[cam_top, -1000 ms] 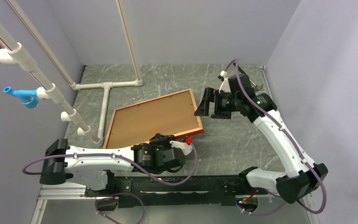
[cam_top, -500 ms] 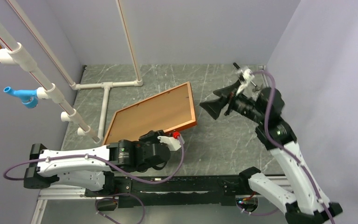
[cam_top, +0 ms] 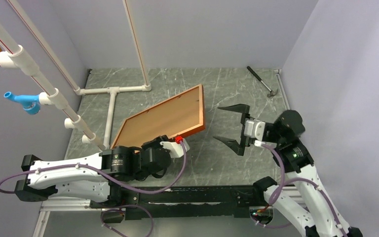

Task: Put the photo into the frame
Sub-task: Turn over the photo frame at the center of the board.

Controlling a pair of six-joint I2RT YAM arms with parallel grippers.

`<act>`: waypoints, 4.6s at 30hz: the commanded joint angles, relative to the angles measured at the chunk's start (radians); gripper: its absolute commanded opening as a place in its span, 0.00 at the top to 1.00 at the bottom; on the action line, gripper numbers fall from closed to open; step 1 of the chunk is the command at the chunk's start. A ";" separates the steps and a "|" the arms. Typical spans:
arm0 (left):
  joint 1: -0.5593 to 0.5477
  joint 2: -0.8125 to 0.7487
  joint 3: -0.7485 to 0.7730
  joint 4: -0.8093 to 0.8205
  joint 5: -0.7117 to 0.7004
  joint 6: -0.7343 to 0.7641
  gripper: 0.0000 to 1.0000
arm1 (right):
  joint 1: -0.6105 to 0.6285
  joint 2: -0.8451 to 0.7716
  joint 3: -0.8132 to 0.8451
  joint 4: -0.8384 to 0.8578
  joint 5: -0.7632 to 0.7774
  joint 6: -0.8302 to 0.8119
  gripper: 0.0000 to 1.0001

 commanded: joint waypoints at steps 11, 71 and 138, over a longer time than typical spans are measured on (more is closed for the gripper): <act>-0.001 -0.042 0.095 0.122 0.110 -0.083 1.00 | 0.100 0.253 0.064 -0.088 -0.173 -0.453 0.11; -0.001 -0.119 0.330 0.372 0.181 -0.140 0.03 | 0.123 0.291 0.115 -0.007 -0.279 0.402 1.00; 0.758 -0.136 -0.588 0.318 0.786 -1.134 0.01 | -0.376 0.823 -0.191 0.152 0.435 1.000 0.00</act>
